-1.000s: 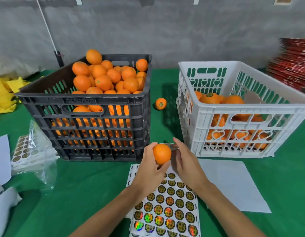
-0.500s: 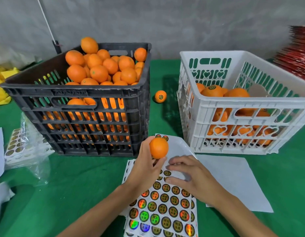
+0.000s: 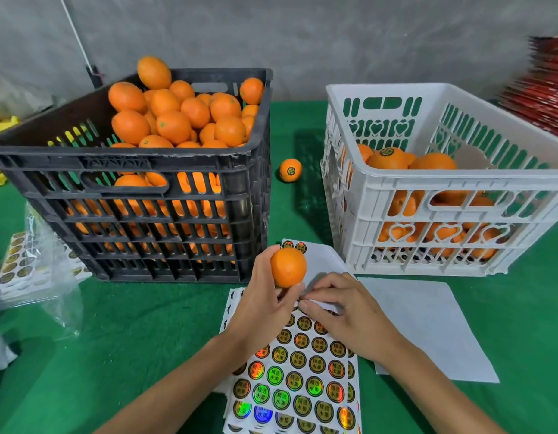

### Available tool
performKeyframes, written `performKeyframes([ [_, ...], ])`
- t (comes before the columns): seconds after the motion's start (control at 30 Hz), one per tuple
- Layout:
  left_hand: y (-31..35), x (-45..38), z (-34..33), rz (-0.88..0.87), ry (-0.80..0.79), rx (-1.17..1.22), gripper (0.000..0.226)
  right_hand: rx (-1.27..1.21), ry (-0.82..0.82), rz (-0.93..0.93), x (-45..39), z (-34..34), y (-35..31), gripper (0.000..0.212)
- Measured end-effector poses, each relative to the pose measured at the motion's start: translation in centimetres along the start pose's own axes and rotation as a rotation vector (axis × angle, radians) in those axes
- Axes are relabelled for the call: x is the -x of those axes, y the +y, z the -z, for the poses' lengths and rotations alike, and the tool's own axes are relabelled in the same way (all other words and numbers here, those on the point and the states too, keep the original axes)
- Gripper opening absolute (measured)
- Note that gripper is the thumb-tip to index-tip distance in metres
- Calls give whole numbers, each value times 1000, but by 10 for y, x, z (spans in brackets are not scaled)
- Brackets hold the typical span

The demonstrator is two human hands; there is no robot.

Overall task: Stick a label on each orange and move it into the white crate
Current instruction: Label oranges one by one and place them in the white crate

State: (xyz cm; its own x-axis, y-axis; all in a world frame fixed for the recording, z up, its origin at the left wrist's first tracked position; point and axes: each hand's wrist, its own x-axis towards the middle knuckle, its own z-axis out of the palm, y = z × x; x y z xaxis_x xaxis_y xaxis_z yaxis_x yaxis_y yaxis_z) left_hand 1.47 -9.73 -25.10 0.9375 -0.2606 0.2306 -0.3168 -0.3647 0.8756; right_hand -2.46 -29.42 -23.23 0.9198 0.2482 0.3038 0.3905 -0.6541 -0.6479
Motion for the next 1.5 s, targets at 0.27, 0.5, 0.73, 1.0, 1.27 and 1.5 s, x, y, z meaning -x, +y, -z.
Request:
performKeyframes([
  [0.27,1,0,1,33,-19,-15,67,260,-26,218,4,10,-2,24],
  [0.5,2,0,1,32,-22,-47,69,400,-23,363,2,15,-12,17],
  [0.73,3,0,2,61,-35,-42,71,225,-32,176,5,10,-15,19],
  [1.0,2,-1,1,66,-31,-47,73,-104,-115,-47,3,0,-7,14],
  [1.27,2,-1,1,67,-31,-57,73,45,-69,-40,3,-1,-6,15],
  [1.5,13,2,3,48,-67,-96,72,-371,424,-419,-5,4,-16,15],
])
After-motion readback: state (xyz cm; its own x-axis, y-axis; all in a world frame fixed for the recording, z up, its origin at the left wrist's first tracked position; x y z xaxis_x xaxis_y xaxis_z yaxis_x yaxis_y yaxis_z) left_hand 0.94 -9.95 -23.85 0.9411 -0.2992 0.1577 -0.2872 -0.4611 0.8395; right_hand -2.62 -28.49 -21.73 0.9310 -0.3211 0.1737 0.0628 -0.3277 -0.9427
